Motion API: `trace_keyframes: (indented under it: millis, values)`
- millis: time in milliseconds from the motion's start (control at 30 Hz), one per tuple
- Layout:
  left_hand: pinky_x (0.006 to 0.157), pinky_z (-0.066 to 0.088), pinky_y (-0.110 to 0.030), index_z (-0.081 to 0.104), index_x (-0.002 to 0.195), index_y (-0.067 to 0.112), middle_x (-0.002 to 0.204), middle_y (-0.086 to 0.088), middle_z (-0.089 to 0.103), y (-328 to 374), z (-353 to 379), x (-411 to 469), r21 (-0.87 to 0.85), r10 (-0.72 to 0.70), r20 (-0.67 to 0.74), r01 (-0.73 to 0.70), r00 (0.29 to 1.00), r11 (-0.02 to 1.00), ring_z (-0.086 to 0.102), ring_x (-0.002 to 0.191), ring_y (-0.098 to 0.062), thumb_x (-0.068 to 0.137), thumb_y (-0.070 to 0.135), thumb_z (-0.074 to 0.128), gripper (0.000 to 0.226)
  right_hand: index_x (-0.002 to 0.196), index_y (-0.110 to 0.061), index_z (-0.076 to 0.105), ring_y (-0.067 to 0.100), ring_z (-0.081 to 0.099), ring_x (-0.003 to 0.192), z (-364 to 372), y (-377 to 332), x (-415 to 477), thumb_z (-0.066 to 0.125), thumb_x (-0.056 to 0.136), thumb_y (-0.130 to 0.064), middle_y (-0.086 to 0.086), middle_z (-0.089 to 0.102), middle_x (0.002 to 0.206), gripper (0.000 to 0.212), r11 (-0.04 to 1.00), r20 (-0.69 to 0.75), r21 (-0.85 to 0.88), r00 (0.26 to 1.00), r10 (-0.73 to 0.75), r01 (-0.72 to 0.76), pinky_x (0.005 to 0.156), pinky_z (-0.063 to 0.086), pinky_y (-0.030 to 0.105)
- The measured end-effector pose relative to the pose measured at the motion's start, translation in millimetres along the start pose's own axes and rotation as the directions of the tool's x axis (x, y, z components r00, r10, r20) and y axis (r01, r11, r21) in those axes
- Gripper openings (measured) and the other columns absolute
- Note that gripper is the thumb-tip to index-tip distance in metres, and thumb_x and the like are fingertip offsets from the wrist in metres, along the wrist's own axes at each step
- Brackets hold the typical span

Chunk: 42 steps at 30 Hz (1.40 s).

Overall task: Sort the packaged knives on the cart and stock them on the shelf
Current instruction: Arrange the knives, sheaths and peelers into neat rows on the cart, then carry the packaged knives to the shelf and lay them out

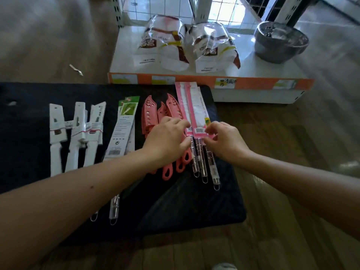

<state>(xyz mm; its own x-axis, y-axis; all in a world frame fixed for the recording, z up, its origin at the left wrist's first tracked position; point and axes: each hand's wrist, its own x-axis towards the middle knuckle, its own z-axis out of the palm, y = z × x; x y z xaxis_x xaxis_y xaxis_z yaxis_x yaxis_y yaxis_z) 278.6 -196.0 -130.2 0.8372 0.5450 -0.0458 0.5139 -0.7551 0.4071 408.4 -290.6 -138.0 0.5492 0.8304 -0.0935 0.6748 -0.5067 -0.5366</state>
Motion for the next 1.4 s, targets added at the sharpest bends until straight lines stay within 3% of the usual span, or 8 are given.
trace_keyframes:
  millis: [200, 467, 833, 967, 1067, 1200, 1267, 1400]
  values:
    - [0.104, 0.037, -0.040, 0.049, 0.129, 0.016, 0.132, -0.003, 0.052, 20, 13, -1, -0.016, 0.042, 0.126, -0.040, 0.991, 0.999, 0.041, 0.125, -0.021, 0.093, 0.037, 0.045, 0.042, 0.099, -0.012, 0.062, 0.014, 0.057, 0.084, -4, 19, -12, 0.062, 0.087, -0.028, 0.001, 0.060, 0.094, 0.019, 0.980, 0.004, 0.036, 0.981, 0.196, -0.196, 0.071, 0.047, 0.026]
    - [0.100, 0.025, -0.044, 0.058, 0.103, 0.012, 0.121, -0.011, 0.053, 49, 23, 10, 0.253, -0.227, 0.189, 0.176, 0.955, 0.951, 0.027, 0.124, -0.030, 0.091, 0.053, 0.038, 0.047, 0.092, -0.008, 0.067, 0.016, 0.068, 0.082, 2, 25, -11, 0.065, 0.085, -0.021, 0.007, 0.069, 0.085, 0.014, 0.804, 0.277, 0.336, 0.867, 0.414, -0.491, 0.076, 0.057, 0.029]
    - [0.101, 0.024, -0.042, 0.047, 0.089, 0.016, 0.134, -0.014, 0.042, 64, 29, 15, 0.195, -0.346, 0.381, 0.291, 0.857, 0.936, 0.023, 0.127, -0.032, 0.093, 0.041, 0.043, 0.026, 0.083, -0.005, 0.065, 0.009, 0.059, 0.061, -3, 31, -9, 0.063, 0.087, -0.013, 0.004, 0.063, 0.071, 0.008, 0.569, 0.467, 0.512, 0.764, 0.445, -0.644, 0.057, 0.051, 0.016]
    - [0.096, 0.037, -0.038, 0.052, 0.084, 0.014, 0.095, -0.012, 0.055, 69, 32, 15, -0.004, -0.309, 0.439, 0.346, 0.844, 0.938, 0.043, 0.116, -0.031, 0.094, 0.034, 0.044, 0.024, 0.078, -0.010, 0.063, 0.009, 0.056, 0.059, -5, 38, -8, 0.065, 0.086, -0.019, 0.001, 0.060, 0.069, 0.012, 0.471, 0.526, 0.535, 0.712, 0.464, -0.702, 0.054, 0.046, 0.017]
    - [0.055, 0.042, -0.024, 0.050, 0.069, 0.013, 0.070, -0.003, 0.053, 71, 33, 15, -0.215, -0.318, 0.437, 0.441, 0.841, 0.871, 0.053, 0.066, -0.015, 0.092, 0.028, 0.051, 0.028, 0.090, -0.010, 0.065, 0.010, 0.058, 0.062, -11, 44, -8, 0.064, 0.086, -0.021, 0.001, 0.062, 0.073, 0.012, 0.466, 0.543, 0.547, 0.719, 0.434, -0.695, 0.055, 0.046, 0.019]
    - [0.082, 0.056, -0.033, 0.063, 0.094, 0.005, 0.098, -0.010, 0.069, 67, 42, 13, -0.549, -0.377, 0.466, 0.596, 0.800, 0.586, 0.067, 0.092, -0.020, 0.090, 0.020, 0.056, 0.016, 0.096, -0.006, 0.066, 0.014, 0.063, 0.068, -18, 49, -11, 0.062, 0.088, -0.019, 0.006, 0.066, 0.079, 0.016, 0.436, 0.568, 0.592, 0.734, 0.371, -0.678, 0.065, 0.052, 0.024]
    - [0.080, 0.057, -0.031, 0.062, 0.096, 0.002, 0.104, -0.013, 0.067, 66, 45, 11, -0.655, -0.371, 0.495, 0.618, 0.786, 0.435, 0.066, 0.095, -0.021, 0.092, 0.016, 0.055, 0.016, 0.102, -0.006, 0.066, 0.015, 0.067, 0.072, -18, 48, -13, 0.063, 0.086, -0.018, 0.007, 0.068, 0.084, 0.020, 0.448, 0.592, 0.575, 0.726, 0.351, -0.685, 0.064, 0.053, 0.025]
    - [0.073, 0.058, -0.027, 0.062, 0.106, -0.001, 0.101, -0.013, 0.067, 63, 46, 9, -0.726, -0.351, 0.419, 0.541, 0.837, 0.425, 0.067, 0.086, -0.019, 0.093, 0.017, 0.053, 0.024, 0.117, 0.000, 0.060, 0.018, 0.070, 0.080, -16, 44, -15, 0.067, 0.082, -0.012, 0.012, 0.071, 0.096, 0.037, 0.423, 0.550, 0.619, 0.750, 0.368, -0.661, 0.069, 0.057, 0.027]
